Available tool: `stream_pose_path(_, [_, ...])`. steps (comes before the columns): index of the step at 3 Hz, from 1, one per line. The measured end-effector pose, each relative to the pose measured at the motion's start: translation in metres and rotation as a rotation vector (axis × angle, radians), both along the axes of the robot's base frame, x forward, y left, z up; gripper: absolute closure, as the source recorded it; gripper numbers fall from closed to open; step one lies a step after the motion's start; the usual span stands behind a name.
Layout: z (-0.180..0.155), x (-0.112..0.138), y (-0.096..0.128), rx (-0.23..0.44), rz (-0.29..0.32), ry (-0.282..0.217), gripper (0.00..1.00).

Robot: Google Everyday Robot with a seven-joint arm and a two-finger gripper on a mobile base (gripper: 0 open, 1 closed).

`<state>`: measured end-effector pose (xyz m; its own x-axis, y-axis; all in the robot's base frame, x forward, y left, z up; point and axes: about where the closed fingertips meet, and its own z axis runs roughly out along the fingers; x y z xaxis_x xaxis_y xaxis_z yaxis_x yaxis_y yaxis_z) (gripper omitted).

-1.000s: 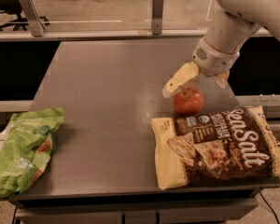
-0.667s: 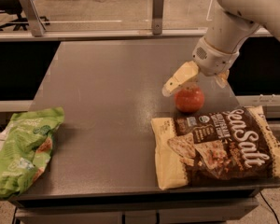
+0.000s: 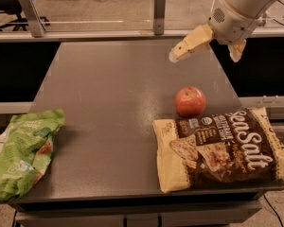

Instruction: Move apple near brown chip bag

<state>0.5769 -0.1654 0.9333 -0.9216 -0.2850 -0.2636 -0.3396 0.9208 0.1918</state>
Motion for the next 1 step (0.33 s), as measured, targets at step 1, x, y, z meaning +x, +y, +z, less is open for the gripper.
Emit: stream_pose_path(1, [0.0106,0.0049,0.0005,0.009,-0.004,-0.029,0.0])
